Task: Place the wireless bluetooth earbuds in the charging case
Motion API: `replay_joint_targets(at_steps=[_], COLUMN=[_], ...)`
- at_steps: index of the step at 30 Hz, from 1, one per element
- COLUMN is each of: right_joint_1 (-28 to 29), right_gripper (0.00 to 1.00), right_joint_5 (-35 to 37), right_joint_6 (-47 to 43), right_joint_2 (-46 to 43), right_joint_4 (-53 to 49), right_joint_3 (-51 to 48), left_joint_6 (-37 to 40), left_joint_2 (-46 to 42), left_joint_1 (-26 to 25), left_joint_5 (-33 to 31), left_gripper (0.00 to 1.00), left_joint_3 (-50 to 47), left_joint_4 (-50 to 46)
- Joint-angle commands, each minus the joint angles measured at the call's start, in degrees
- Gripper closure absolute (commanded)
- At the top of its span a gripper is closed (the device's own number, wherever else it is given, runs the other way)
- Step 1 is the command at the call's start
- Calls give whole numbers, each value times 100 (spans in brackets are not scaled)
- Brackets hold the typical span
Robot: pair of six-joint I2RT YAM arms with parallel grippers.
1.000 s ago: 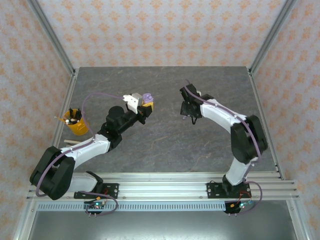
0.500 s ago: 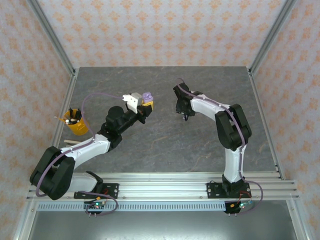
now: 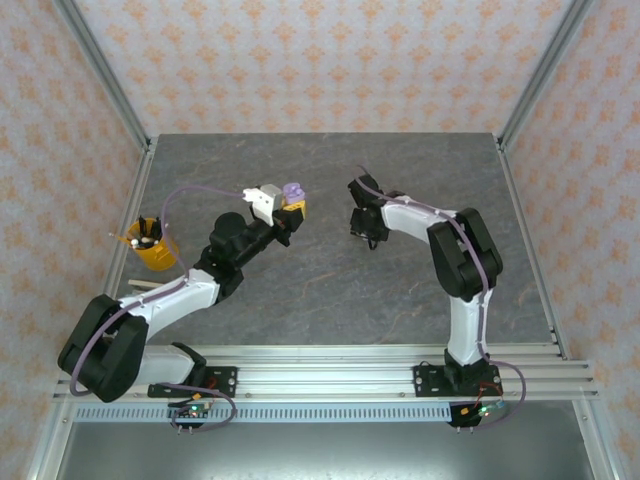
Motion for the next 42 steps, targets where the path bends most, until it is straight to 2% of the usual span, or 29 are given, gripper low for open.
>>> replay_joint_targets(at_steps=[1, 4, 7, 10, 12, 14, 19, 26, 42], right_joint_1=[20, 45, 167, 200, 196, 183, 183, 207, 437], right_gripper=[65, 66, 66, 65, 58, 54, 52, 54, 57], right_joint_5=[-595, -1165, -1250, -423, 230, 538, 835, 804, 801], right_joint_6=[329, 628, 839, 846, 861, 841, 956, 1108, 1035], right_joint_2=[-489, -975, -1691, -2158, -2203, -2015, -1075, -147, 186], right_joint_4=[3, 355, 614, 133, -284, -601, -1187, -1287, -1230], right_joint_3=[-449, -1039, -1492, -1464, -1266, -954, -75, 495, 501], left_joint_6=[45, 96, 145, 165, 169, 186, 212, 261, 301], left_joint_2=[-177, -211, -245, -235, -223, -226, -215, -280, -191], left_joint_1=[-48, -47, -47, -44, -48, -41, -46, -42, -44], left_joint_5=[-89, -92, -114, -114, -128, -129, -131, -117, -98], left_gripper=[100, 100, 100, 100, 100, 100, 100, 100, 100], left_joint_3=[-10, -1, -1, -1, 14, 25, 69, 53, -1], left_joint_4=[155, 103, 61, 63, 40, 31, -18, -34, 128])
